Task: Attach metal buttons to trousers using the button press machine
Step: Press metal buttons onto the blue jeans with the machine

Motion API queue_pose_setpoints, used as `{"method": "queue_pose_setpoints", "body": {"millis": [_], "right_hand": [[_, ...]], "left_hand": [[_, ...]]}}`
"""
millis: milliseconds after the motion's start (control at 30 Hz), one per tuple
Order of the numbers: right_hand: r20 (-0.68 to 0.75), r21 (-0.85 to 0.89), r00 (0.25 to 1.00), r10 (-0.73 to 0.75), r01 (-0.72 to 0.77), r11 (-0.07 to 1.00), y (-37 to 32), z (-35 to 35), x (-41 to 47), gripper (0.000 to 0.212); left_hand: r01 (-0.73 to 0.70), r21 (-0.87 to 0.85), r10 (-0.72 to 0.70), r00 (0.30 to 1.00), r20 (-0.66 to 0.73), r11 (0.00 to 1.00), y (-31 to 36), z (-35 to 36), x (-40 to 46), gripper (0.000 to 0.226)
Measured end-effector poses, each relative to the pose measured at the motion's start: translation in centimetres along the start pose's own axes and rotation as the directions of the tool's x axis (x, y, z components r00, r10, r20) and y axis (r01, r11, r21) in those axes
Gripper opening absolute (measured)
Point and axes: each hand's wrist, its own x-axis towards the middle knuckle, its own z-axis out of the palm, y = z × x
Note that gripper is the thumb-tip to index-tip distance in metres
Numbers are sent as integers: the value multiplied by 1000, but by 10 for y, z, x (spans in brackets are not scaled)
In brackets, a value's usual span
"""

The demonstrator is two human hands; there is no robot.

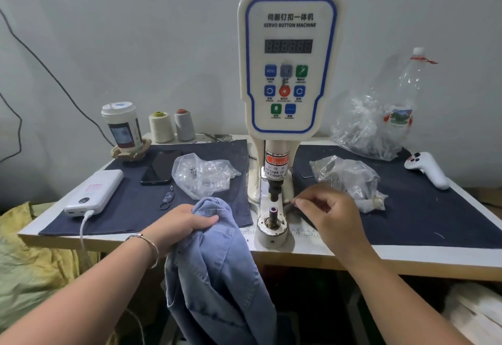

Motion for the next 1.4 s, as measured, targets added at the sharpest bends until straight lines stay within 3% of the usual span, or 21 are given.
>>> {"method": "queue_pose_setpoints", "body": {"millis": [100, 167, 233, 300, 400, 467, 567, 733, 833, 933, 1033, 1100, 1200, 1400], "right_hand": [[349, -59, 932, 98, -83, 995, -12, 0, -13, 5], [554, -52, 822, 129, -121, 991, -17, 2, -21, 37], [674, 65, 733, 95, -187, 980, -23, 4, -24, 76], [786, 205, 617, 40, -320, 925, -26, 2, -24, 92], [918, 186, 396, 19, -471, 862, -28, -13, -23, 83], [939, 64, 323, 118, -502, 862, -22, -26, -21, 62], [922, 81, 362, 141, -536, 841, -9, -44, -18, 32], [826, 250, 519, 222, -689, 680, 11, -55, -15, 55], [757, 264, 564, 331, -727, 634, 17, -47, -12, 43], [652, 238, 572, 498, -777, 582, 15, -34, 1, 41], [537, 243, 591, 602, -792, 561, 7, -19, 21, 30], [496, 235, 601, 627, -788, 569, 3, -11, 34, 21], [435, 219, 625, 648, -772, 597, 5, -3, 46, 33], [333, 190, 641, 692, -764, 617, 17, 2, 53, 21]], "left_hand": [[-28, -20, 32, 970, 239, 999, 15, 6, -31, 11], [-34, -66, 56, 925, 375, 997, 28, 15, -51, 26], [-26, -79, 61, 865, 497, 997, 43, 25, -67, 44], [-48, -52, 70, 801, 595, 997, 61, 32, -78, 43], [-48, -15, 46, 755, 654, 999, 82, 38, -85, 46], [-66, 33, 29, 769, 639, 997, 90, 42, -84, 46], [-97, 43, 49, 778, 627, 994, 89, 46, -79, 38], [-65, -29, 68, 774, 630, 997, 62, 42, -66, 18], [-27, -45, 47, 837, 545, 999, 37, 40, -56, 33], [44, -187, 26, 934, 357, 981, 17, 46, -46, 51], [117, -347, -42, 976, 215, 931, 17, 52, -37, 47], [171, -419, -102, 978, 181, 892, 24, 53, -29, 46], [156, -475, -108, 986, 127, 866, 31, 54, -18, 48], [131, -437, -89, 989, 114, 890, 30, 57, 0, 27]]}}
